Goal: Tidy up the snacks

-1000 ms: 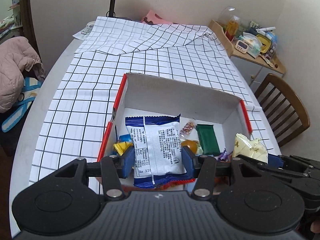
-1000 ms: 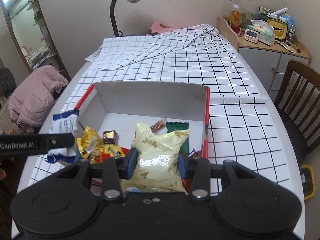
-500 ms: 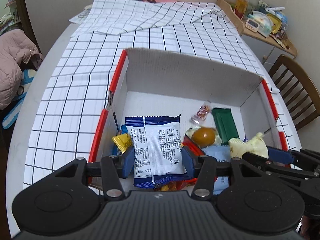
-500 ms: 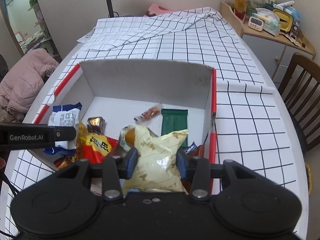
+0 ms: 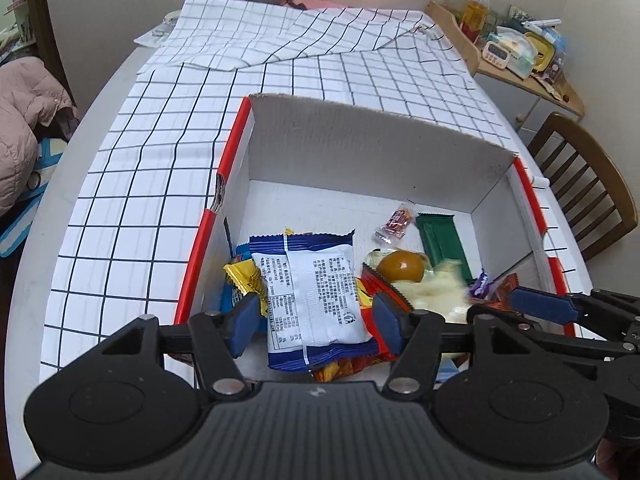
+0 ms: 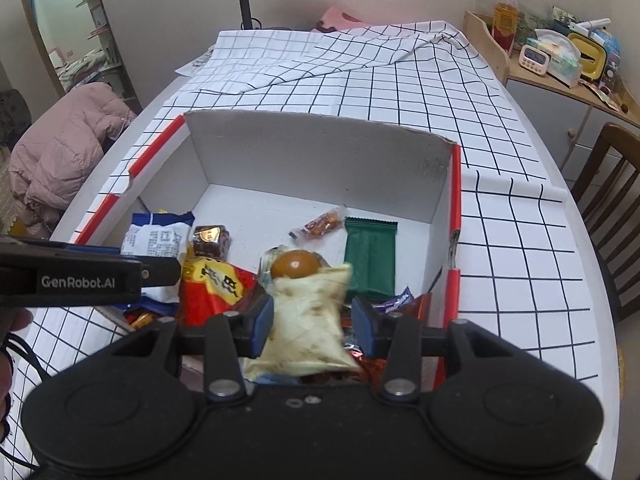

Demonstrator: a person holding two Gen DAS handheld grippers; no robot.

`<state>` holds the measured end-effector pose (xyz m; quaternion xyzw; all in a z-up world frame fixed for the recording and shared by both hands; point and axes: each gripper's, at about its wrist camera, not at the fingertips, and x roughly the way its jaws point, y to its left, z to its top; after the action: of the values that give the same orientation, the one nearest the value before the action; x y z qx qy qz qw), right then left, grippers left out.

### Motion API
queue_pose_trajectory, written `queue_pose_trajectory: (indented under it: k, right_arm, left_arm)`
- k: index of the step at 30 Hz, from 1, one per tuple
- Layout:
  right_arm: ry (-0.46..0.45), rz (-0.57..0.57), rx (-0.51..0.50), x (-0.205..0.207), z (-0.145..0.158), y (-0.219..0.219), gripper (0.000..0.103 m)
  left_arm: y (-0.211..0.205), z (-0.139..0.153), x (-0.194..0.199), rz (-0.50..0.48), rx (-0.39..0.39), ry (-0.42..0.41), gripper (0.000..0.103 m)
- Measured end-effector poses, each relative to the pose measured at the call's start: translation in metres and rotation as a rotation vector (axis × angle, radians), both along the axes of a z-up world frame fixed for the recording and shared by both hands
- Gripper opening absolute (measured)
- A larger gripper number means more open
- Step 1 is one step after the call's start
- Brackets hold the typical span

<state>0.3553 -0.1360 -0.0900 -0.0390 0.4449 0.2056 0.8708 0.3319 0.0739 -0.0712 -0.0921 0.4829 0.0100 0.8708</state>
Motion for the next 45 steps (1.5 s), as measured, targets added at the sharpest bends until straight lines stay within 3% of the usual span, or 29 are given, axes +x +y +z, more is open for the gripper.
queue_pose_trajectory:
  k: [6,8,15,16,17,18,19,28,33,45]
  right_arm:
    - [-0.032,0.019,0.037,-0.012,0.016,-0.004,0.048]
    - [-0.049,0.029,0.048,-0.018,0.023,-0.007,0.055]
    - [-0.071,0.022,0.106,-0.035,0.041,-0.018,0.059]
    - [-0.076,0.023,0.115,-0.038,0.044,-0.02,0.066]
    - [-0.082,0.023,0.125,-0.041,0.047,-0.022,0.088]
    - [-0.094,0.022,0.136,-0.046,0.051,-0.024,0.1]
    - [-0.11,0.024,0.15,-0.05,0.055,-0.026,0.102]
    - [-0.145,0.033,0.237,-0.081,0.078,-0.038,0.103]
    - [-0.153,0.031,0.272,-0.096,0.083,-0.046,0.103]
    - [-0.205,0.038,0.323,-0.134,0.098,-0.054,0.103]
  left_arm:
    - [0.0,0.017,-0.017,-0.015,0.007,-0.055,0.065]
    - [0.0,0.023,-0.023,-0.02,0.002,-0.067,0.065]
    - [0.002,0.043,-0.049,-0.016,-0.014,-0.128,0.066]
    - [0.002,0.047,-0.053,-0.016,-0.015,-0.139,0.068]
    - [0.003,0.05,-0.057,-0.016,-0.016,-0.151,0.073]
    - [0.003,0.053,-0.061,-0.017,-0.016,-0.165,0.076]
    - [0.002,0.057,-0.066,-0.021,-0.014,-0.178,0.076]
    - [0.003,0.078,-0.1,-0.021,-0.024,-0.248,0.085]
    - [0.003,0.082,-0.119,-0.045,-0.053,-0.268,0.103]
    - [-0.005,0.094,-0.152,-0.056,-0.051,-0.298,0.103]
